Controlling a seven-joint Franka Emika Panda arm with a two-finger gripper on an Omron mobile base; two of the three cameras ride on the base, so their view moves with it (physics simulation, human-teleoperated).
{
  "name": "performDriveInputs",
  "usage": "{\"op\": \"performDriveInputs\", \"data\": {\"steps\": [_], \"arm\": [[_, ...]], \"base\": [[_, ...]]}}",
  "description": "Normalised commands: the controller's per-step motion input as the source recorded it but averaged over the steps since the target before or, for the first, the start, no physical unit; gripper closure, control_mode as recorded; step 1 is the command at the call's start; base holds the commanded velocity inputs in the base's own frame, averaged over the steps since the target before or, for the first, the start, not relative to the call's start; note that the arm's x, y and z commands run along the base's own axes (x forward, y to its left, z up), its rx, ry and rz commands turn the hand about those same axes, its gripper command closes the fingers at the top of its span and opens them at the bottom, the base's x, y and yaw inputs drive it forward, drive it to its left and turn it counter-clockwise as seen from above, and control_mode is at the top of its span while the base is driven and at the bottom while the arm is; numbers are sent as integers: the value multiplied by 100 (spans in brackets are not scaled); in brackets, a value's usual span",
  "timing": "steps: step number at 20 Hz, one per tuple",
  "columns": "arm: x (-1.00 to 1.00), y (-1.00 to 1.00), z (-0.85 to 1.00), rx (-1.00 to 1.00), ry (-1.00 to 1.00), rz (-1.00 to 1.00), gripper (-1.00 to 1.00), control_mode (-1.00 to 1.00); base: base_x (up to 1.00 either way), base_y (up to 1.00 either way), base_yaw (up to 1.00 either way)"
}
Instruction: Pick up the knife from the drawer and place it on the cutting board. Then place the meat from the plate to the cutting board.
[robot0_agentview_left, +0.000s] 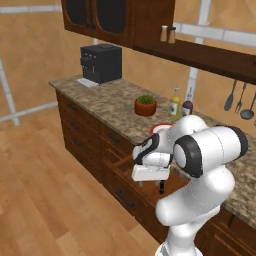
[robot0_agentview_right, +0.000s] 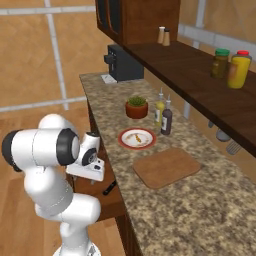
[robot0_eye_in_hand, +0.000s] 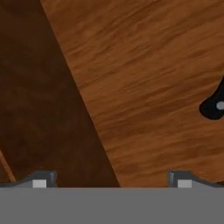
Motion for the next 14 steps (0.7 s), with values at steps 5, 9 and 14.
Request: {"op": "performDriveInputs", "data": {"steps": [5,9,14], "arm": [[0,19,-48,0,5,1,-100,-100],[-4,59,-36,0,1,4,-100,-100],[-26,88,-21,0,1,8,-100,-100]], "base": [[0,0,0],[0,0,0],[0,0,0]]}}
